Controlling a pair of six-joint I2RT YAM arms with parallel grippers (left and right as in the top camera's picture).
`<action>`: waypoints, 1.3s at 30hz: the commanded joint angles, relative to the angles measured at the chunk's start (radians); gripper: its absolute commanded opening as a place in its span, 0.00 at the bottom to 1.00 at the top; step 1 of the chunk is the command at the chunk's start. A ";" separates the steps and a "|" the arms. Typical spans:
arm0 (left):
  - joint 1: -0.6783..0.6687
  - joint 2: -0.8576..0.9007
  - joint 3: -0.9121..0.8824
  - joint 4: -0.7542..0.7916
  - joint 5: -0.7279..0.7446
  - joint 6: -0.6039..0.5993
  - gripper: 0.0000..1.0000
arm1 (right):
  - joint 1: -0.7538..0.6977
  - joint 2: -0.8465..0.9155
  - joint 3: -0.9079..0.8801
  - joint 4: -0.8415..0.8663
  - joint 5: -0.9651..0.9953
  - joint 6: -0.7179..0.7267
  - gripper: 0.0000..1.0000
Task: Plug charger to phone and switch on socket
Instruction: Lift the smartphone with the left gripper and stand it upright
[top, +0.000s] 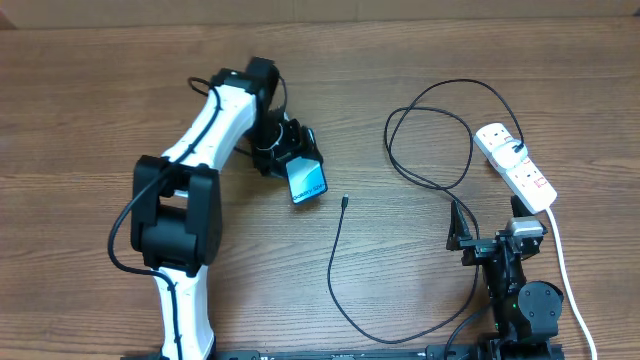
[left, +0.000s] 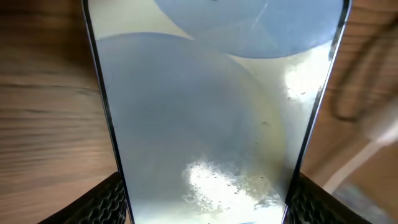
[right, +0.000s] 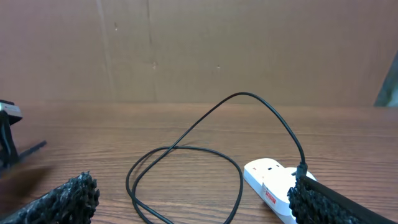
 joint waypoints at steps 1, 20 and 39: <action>0.047 -0.006 0.030 -0.005 0.267 -0.002 0.66 | 0.004 -0.009 -0.010 0.006 0.006 -0.004 1.00; 0.179 -0.006 0.030 0.001 0.841 0.001 0.64 | 0.004 -0.009 -0.010 0.006 0.006 -0.004 1.00; 0.183 -0.006 0.030 0.031 1.038 -0.011 0.62 | 0.004 -0.009 -0.010 0.006 0.006 -0.004 1.00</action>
